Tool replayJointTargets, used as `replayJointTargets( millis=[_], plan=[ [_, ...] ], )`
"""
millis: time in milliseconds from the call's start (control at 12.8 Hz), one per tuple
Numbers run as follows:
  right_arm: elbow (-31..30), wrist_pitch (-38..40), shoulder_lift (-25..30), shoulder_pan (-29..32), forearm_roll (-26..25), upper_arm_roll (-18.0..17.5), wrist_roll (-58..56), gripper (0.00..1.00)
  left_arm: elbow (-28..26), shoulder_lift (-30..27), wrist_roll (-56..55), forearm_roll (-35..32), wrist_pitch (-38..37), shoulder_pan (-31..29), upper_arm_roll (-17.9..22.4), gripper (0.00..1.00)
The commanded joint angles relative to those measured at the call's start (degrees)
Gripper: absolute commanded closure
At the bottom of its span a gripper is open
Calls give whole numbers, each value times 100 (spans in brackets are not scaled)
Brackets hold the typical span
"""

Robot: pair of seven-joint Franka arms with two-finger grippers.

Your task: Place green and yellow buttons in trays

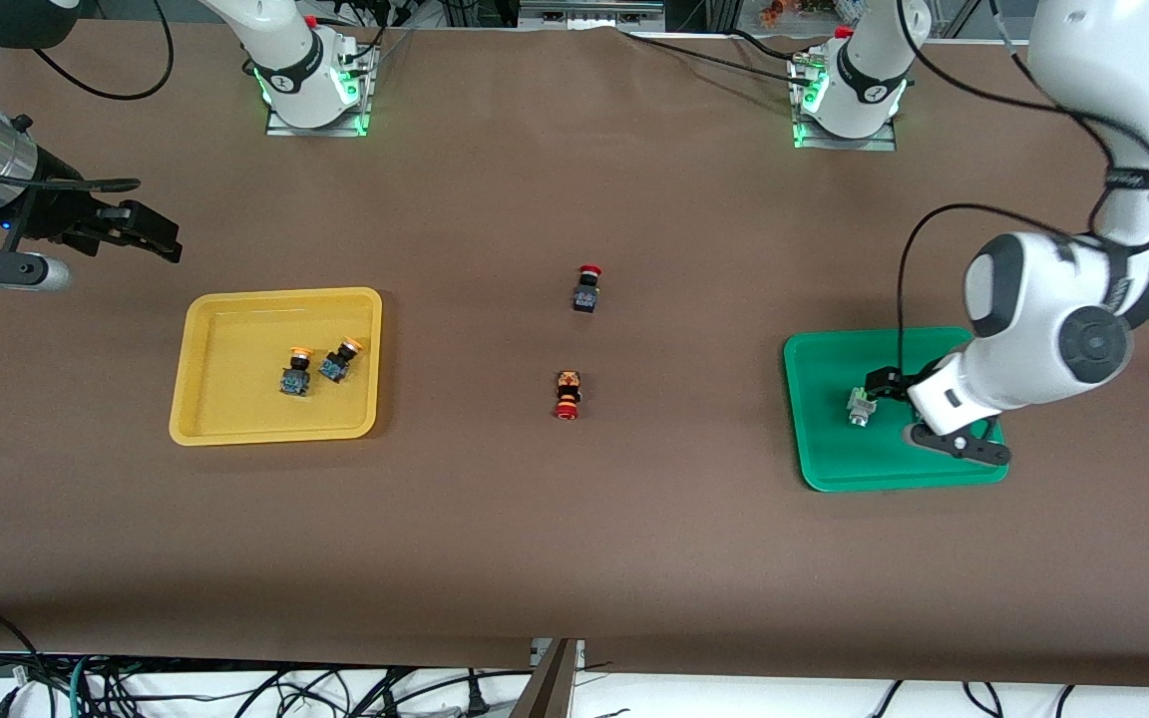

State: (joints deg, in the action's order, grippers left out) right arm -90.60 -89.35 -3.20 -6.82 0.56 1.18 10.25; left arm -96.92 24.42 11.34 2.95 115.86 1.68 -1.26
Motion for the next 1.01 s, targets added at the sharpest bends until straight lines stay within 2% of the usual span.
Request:
replayJointTargets(
  millis=[0, 156, 312, 546, 936],
  plan=[
    [148, 76, -49, 58, -74, -74, 4, 1, 655, -252, -18, 74, -765, 25, 239, 0],
    [148, 84, -49, 58, -65, -74, 4, 1, 972, -559, -18, 74, -950, 25, 432, 0],
    [148, 76, -49, 58, -65, -74, 4, 1, 1253, -858, -218, 83, -1537, 16, 486, 0],
    [148, 76, -49, 58, -65, -83, 4, 1, 1921, -974, -1070, 65, -2741, 16, 486, 0],
    [148, 76, -49, 58, -65, -74, 4, 1, 1967, -1211, -1679, -57, -3201, 131, 425, 0]
  ],
)
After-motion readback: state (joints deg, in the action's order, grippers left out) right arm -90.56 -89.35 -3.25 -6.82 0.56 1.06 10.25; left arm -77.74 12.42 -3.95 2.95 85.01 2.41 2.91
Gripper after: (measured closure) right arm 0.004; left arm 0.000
